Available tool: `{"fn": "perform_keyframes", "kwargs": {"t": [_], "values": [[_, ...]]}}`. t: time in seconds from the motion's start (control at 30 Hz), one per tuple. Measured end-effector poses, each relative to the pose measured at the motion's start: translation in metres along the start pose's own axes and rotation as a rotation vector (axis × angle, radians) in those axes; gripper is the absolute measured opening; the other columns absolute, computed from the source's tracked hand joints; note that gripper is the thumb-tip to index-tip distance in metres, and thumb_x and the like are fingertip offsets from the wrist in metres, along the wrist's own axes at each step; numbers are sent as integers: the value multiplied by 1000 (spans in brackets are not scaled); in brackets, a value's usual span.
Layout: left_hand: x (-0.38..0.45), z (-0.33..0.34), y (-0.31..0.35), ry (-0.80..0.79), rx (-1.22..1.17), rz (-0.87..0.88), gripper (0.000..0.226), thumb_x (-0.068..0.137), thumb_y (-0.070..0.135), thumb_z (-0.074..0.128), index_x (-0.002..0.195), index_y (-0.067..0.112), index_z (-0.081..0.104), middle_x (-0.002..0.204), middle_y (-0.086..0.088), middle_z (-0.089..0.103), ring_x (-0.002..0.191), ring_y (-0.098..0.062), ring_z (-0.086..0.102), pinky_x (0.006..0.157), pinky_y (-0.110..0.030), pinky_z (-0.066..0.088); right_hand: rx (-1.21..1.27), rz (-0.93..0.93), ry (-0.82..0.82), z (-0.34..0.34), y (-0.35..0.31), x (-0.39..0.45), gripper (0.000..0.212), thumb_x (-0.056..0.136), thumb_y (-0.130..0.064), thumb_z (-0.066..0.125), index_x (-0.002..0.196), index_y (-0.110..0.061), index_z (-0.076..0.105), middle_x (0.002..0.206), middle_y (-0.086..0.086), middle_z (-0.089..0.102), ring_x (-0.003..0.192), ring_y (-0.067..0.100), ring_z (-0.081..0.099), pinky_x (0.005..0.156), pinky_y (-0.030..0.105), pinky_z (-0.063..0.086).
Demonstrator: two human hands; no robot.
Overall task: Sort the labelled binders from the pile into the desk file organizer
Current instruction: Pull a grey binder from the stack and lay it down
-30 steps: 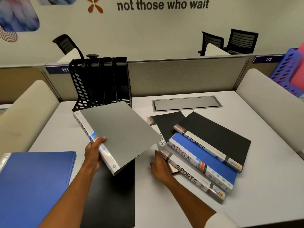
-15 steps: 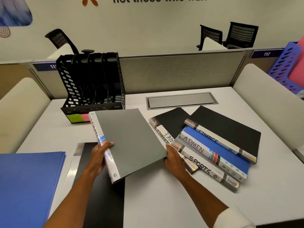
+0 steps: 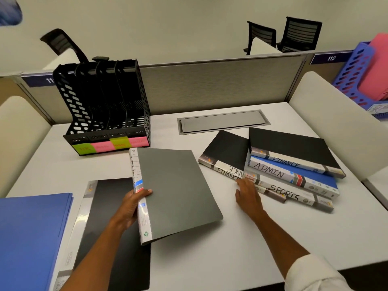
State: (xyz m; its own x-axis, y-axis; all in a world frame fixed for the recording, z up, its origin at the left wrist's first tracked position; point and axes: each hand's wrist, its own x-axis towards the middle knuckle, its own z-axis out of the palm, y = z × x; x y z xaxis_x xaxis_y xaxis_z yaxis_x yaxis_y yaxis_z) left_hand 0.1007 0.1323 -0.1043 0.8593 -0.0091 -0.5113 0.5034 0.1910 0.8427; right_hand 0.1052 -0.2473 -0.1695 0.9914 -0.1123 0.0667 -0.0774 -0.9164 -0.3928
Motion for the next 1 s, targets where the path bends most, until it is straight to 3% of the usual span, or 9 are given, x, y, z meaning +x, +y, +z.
{"fn": "perform_keyframes", "kwargs": {"t": [0.23, 0.4, 0.67, 0.83, 1.0], "values": [[1, 13, -18, -80, 23, -65, 52, 65, 26, 80, 106, 6, 56, 90, -18, 53, 71, -27, 55, 75, -41, 48, 51, 82, -118, -30, 38, 20, 36, 93, -4, 52, 129, -2, 53, 137, 16, 49, 131, 29, 41, 111, 38, 33], [-2, 21, -24, -113, 31, -73, 51, 65, 25, 79, 105, 4, 57, 81, -15, 57, 66, -24, 57, 70, -36, 50, 152, 202, -80, -23, 21, 20, 36, 94, -13, 56, 129, -3, 55, 137, 17, 49, 129, 31, 43, 108, 39, 37], [-4, 22, -42, -114, 26, -141, 51, 64, 24, 79, 104, 6, 54, 82, -12, 52, 69, -21, 52, 71, -36, 47, 410, 234, -89, 6, -23, -5, 29, 94, -16, 57, 120, -4, 64, 119, 15, 62, 107, 26, 60, 96, 30, 43], [-7, 20, -50, -154, 45, -174, 59, 64, 25, 80, 112, 3, 54, 93, -16, 54, 79, -26, 54, 83, -41, 48, 414, 226, -116, 21, -46, -31, 33, 95, -21, 57, 124, -7, 61, 121, 14, 57, 106, 26, 59, 96, 31, 45], [-11, 14, -56, -204, 85, -173, 56, 68, 22, 80, 113, 3, 54, 89, -15, 60, 78, -25, 60, 79, -39, 54, 319, 258, -80, 29, -58, -63, 42, 92, -25, 62, 130, -8, 57, 126, 13, 50, 114, 28, 52, 98, 34, 44]]}}
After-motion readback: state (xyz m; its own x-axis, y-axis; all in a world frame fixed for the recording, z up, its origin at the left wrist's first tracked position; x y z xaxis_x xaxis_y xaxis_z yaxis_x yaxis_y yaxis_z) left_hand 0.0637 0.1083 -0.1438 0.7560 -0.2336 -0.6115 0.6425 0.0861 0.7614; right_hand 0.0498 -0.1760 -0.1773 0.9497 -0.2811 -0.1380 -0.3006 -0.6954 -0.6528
